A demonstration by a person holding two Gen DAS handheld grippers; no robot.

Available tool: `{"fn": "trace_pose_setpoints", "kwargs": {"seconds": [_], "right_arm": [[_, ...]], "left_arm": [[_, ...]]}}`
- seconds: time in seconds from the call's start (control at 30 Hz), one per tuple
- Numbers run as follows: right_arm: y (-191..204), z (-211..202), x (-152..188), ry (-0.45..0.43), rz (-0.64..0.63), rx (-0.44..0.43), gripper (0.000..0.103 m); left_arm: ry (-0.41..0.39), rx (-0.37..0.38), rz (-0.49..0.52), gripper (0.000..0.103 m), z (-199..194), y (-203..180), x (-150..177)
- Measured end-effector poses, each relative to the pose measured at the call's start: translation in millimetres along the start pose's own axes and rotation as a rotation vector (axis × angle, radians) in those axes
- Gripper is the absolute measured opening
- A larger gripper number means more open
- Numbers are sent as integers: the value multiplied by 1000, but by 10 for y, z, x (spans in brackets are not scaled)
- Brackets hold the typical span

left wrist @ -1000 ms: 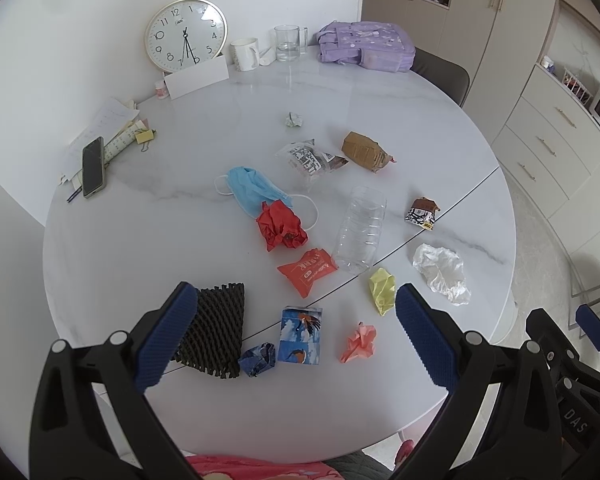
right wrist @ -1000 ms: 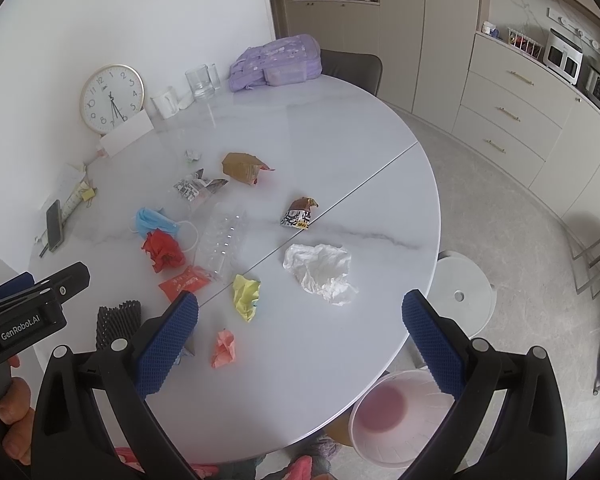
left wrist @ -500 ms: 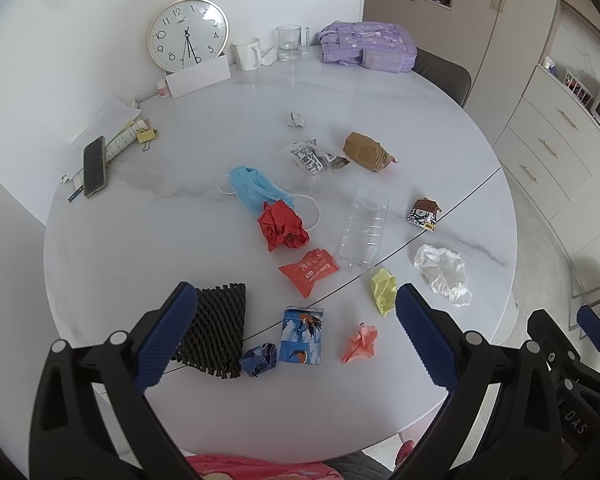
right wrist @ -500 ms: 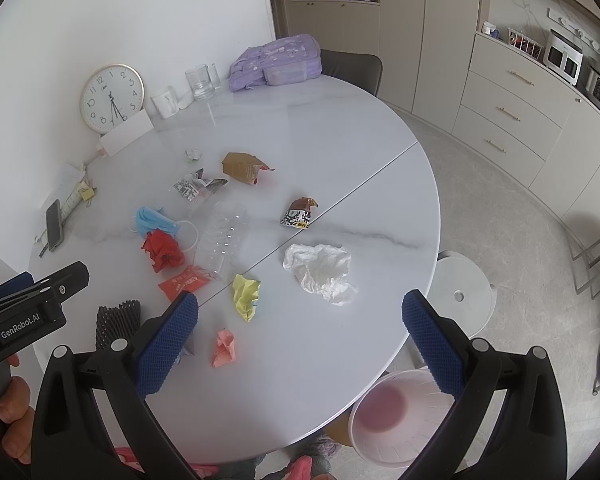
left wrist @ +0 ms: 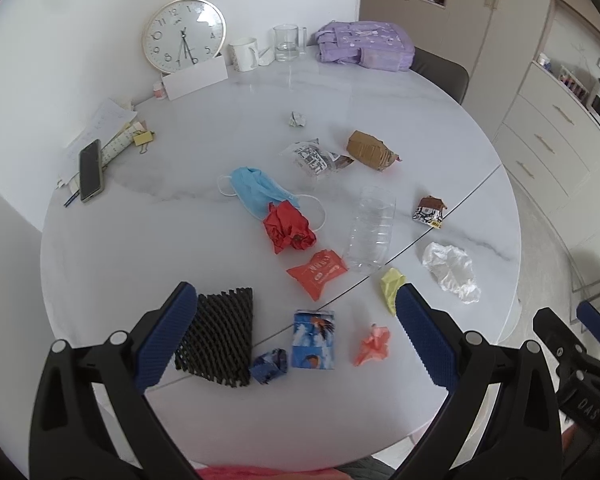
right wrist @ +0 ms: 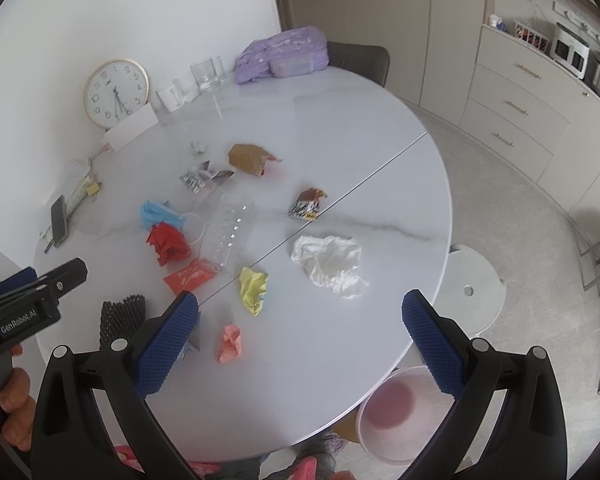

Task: Collect trash
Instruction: 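Grasp the black mesh pad with the left tool while the right tool grasps the blue bird-print box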

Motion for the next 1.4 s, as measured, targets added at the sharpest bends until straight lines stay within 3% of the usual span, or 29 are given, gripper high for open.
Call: {"fn": "trace_pose_setpoints", "kwargs": {"seconds": [0.23,0.47,0.63,0.97,1.03,1.07,1.13,1.23,1.3,1.4], "right_arm": [[85,292,226,18,3,16,101],[401,685,537,84,37,-70,101],[739,871,740,187,108,-184,101],[1008,1002,775,215,48,-90,101],[1069,1026,787,225,50,-93,101],[1113,1043,800,229,52,-96,101],[1193,1061,814,234,49,-106,101],[1343,1114,832,241,24,-107,101],[1439,1176,844,250,-3,-100,101],[1542,1291,845,260,-30,-94,101]], "left_arm": [[0,-30,49,95,413,621,169],[98,-5,127,95,1006,1166,528],[210,98,103,95,1344,1229,718],[321,144,77,95,1715,992,823],[363,141,76,89,1792,962,873],[379,133,76,81,1822,966,885],[385,109,78,73,1845,1008,888],[389,117,93,55,1813,1072,879],[382,118,105,36,1794,1135,862],[376,143,95,20,1783,1242,850]]}}
Point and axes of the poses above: each gripper's, at about its wrist camera, not at the fingertips, and z roughly the way its jaws point, y to its left, x to its underside, the point moved 10 cm from there along z, roughly the way its jaws point, and after that the axes turned 4 degrees about -z, right-handed, at the moved point
